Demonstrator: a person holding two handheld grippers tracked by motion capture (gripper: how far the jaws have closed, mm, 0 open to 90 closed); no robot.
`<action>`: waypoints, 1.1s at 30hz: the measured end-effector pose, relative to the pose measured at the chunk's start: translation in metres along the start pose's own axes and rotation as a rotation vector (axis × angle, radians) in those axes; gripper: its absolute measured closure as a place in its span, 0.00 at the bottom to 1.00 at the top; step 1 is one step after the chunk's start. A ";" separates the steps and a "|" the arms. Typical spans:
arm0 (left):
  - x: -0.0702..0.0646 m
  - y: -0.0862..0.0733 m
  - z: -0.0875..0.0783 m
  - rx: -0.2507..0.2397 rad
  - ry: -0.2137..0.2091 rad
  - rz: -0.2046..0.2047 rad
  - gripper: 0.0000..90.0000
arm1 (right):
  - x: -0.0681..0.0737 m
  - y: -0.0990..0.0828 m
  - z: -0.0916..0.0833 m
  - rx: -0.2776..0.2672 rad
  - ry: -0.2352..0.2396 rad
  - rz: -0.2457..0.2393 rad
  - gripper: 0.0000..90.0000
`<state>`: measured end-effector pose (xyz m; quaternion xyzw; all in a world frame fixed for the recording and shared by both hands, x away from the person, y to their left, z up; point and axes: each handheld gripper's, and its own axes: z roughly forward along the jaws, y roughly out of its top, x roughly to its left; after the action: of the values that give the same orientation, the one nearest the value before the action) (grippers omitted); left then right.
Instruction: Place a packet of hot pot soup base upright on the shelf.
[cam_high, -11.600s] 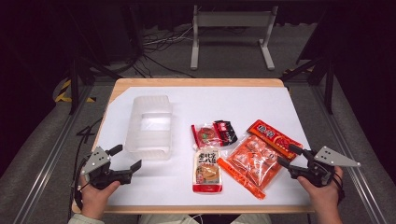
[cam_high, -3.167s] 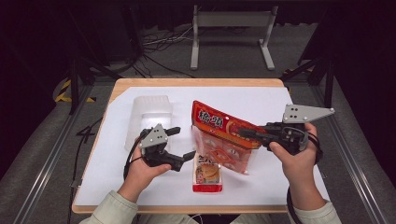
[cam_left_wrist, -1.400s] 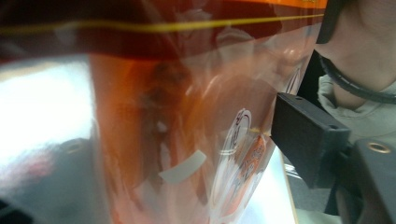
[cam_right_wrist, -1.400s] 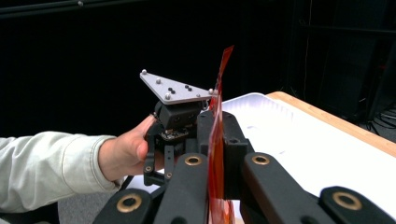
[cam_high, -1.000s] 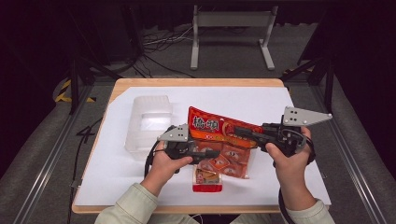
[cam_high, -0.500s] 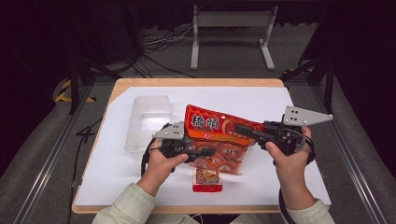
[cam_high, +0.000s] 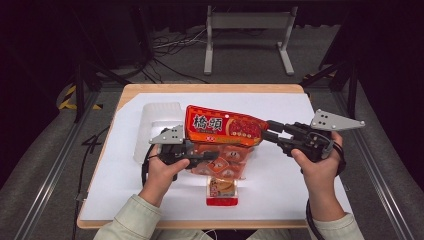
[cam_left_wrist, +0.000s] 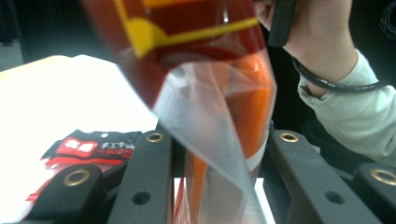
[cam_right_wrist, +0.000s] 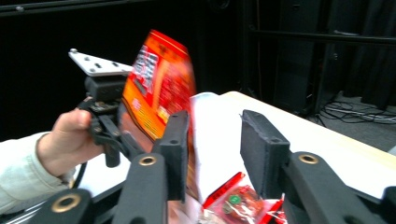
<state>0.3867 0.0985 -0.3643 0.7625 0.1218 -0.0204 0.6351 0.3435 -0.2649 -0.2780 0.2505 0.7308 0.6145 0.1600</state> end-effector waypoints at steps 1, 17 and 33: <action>0.001 0.000 -0.002 -0.003 0.006 -0.004 0.78 | -0.004 -0.001 -0.001 -0.002 -0.003 0.006 0.68; 0.004 0.004 -0.021 -0.054 0.024 -0.017 0.78 | -0.048 -0.028 -0.011 0.066 -0.153 0.051 0.65; 0.008 0.031 -0.026 -0.080 0.025 0.009 0.79 | -0.065 -0.043 -0.009 0.093 -0.181 0.101 0.64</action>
<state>0.3982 0.1198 -0.3313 0.7374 0.1272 -0.0029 0.6634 0.3846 -0.3139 -0.3230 0.3487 0.7275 0.5621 0.1821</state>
